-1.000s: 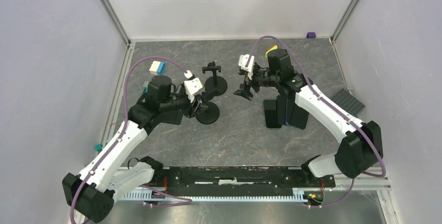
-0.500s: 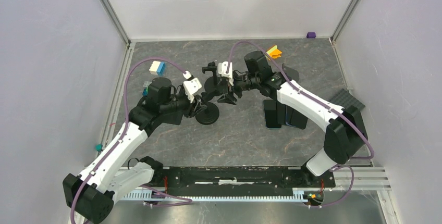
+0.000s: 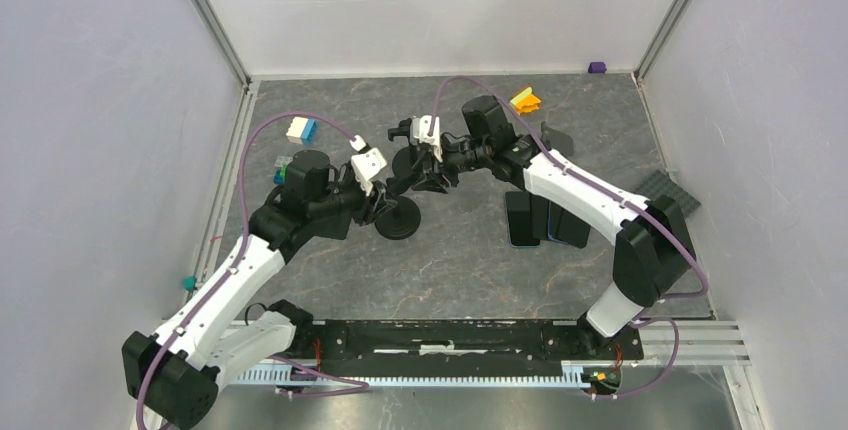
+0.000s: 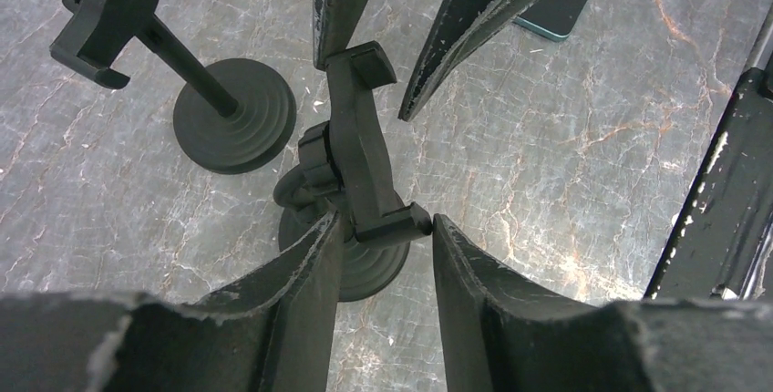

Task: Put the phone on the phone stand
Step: Adjust the phone stand at the center of the board.

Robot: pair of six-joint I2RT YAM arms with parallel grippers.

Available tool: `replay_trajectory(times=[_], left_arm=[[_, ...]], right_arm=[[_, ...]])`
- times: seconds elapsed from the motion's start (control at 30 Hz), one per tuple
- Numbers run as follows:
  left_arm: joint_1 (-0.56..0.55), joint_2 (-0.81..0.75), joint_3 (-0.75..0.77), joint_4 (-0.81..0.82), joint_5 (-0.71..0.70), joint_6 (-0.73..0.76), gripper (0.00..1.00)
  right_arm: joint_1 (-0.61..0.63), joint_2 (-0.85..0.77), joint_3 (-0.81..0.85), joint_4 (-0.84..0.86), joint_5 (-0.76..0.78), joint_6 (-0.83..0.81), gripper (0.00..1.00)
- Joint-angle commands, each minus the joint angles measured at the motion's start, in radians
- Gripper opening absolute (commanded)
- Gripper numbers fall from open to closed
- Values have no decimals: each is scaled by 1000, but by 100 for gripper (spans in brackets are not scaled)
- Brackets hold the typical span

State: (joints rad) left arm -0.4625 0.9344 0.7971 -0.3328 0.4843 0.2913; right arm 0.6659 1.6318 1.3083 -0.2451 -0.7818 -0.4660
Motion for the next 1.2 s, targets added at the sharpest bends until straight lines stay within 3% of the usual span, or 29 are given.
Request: replay_trajectory(times=[0.0, 0.13, 0.3, 0.4, 0.77, 1.17], left_arm=[[-5, 7, -9, 72, -16, -42, 44], [-5, 6, -22, 87, -16, -48, 34], [-5, -16, -21, 63, -34, -35, 2], [-4, -47, -28, 42, -39, -20, 2], [19, -69, -41, -28, -55, 27, 2], [64, -99, -81, -29, 56, 60, 2]], right_arm=[[5, 5, 45, 27, -33, 25, 45], [5, 1, 39, 25, -21, 29, 38], [6, -7, 23, 19, 35, 38, 21], [5, -17, 5, 12, 95, 38, 1], [0, -29, -4, -40, 271, -1, 0], [-61, -61, -12, -76, 315, -10, 0]])
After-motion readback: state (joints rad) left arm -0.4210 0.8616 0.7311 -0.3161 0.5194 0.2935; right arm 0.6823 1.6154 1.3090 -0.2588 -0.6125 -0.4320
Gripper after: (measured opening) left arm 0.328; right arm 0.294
